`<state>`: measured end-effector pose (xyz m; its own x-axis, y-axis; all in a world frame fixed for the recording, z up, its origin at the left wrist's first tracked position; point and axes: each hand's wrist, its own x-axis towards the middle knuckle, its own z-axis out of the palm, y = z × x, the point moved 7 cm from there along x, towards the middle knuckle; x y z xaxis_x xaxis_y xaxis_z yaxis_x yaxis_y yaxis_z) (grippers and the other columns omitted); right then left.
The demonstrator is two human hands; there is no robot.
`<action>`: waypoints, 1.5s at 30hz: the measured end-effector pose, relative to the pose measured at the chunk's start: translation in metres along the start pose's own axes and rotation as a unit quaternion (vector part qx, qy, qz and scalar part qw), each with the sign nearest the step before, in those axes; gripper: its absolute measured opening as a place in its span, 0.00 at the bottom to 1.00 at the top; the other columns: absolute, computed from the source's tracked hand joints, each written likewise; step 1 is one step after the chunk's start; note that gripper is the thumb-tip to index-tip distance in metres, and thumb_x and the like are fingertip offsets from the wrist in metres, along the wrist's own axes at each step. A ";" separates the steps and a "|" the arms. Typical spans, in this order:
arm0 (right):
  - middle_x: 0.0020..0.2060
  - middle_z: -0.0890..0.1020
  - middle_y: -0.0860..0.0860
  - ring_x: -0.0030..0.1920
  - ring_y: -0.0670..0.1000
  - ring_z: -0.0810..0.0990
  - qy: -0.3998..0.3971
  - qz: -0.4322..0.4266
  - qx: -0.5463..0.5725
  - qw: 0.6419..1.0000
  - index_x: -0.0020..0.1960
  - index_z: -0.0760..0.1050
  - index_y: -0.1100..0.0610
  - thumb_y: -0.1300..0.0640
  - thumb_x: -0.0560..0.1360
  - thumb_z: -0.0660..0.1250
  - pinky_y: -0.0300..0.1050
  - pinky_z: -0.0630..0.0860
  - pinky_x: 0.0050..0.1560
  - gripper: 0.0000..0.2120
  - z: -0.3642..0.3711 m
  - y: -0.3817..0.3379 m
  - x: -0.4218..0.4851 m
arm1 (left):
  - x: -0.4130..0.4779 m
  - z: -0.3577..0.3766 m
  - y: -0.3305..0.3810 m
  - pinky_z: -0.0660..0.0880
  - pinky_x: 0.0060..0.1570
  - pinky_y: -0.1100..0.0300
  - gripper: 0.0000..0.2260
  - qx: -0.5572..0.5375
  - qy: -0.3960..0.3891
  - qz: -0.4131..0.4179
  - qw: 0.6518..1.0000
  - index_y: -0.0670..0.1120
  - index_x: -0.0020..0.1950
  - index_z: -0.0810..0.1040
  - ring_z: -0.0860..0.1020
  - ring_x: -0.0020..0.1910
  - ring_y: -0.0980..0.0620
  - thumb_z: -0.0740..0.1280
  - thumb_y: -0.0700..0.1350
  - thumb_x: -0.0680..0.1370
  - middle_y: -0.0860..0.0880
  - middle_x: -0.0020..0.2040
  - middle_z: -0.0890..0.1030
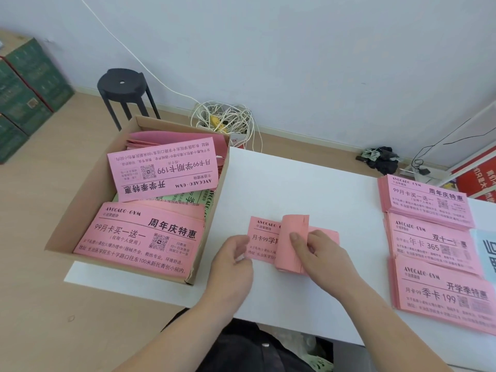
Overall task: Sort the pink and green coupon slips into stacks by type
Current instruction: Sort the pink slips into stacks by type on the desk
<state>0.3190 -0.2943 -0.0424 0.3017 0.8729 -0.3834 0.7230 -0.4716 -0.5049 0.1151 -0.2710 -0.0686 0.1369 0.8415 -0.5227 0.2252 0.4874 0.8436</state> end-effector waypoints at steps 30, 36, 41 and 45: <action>0.66 0.67 0.40 0.65 0.47 0.74 -0.052 -0.024 -0.114 0.992 0.73 0.71 0.40 0.56 0.76 0.61 0.42 0.72 0.60 0.27 0.015 0.003 0.000 | 0.026 -0.005 0.013 0.73 0.63 0.54 0.22 0.006 0.013 -0.096 0.995 0.46 0.73 0.71 0.78 0.59 0.52 0.68 0.42 0.79 0.55 0.57 0.78; 0.63 0.69 0.36 0.61 0.46 0.76 -0.025 -0.030 -0.086 0.996 0.72 0.73 0.38 0.50 0.79 0.61 0.45 0.74 0.59 0.21 0.015 0.008 0.003 | 0.031 0.018 0.032 0.81 0.49 0.57 0.05 0.092 -0.059 -0.078 0.991 0.48 0.49 0.82 0.84 0.48 0.51 0.73 0.41 0.74 0.51 0.47 0.86; 0.61 0.71 0.31 0.55 0.38 0.76 -0.008 -0.031 0.005 0.999 0.71 0.72 0.39 0.51 0.80 0.64 0.41 0.73 0.58 0.20 0.007 0.022 0.000 | 0.013 0.037 0.043 0.82 0.50 0.56 0.11 0.165 -0.071 0.044 0.983 0.54 0.52 0.76 0.83 0.48 0.56 0.69 0.41 0.74 0.55 0.50 0.84; 0.68 0.71 0.38 0.60 0.33 0.75 0.062 -0.032 0.190 0.979 0.69 0.73 0.42 0.65 0.79 0.66 0.47 0.74 0.68 0.25 -0.010 0.038 -0.007 | 0.009 0.038 0.043 0.78 0.38 0.69 0.22 0.090 -0.102 0.024 0.990 0.54 0.60 0.73 0.83 0.47 0.60 0.67 0.30 0.73 0.53 0.52 0.84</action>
<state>0.3504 -0.3166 -0.0511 0.3529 0.8997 -0.2569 0.4662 -0.4072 -0.7854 0.1625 -0.2513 -0.0417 0.3401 0.7886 -0.5123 0.3789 0.3837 0.8421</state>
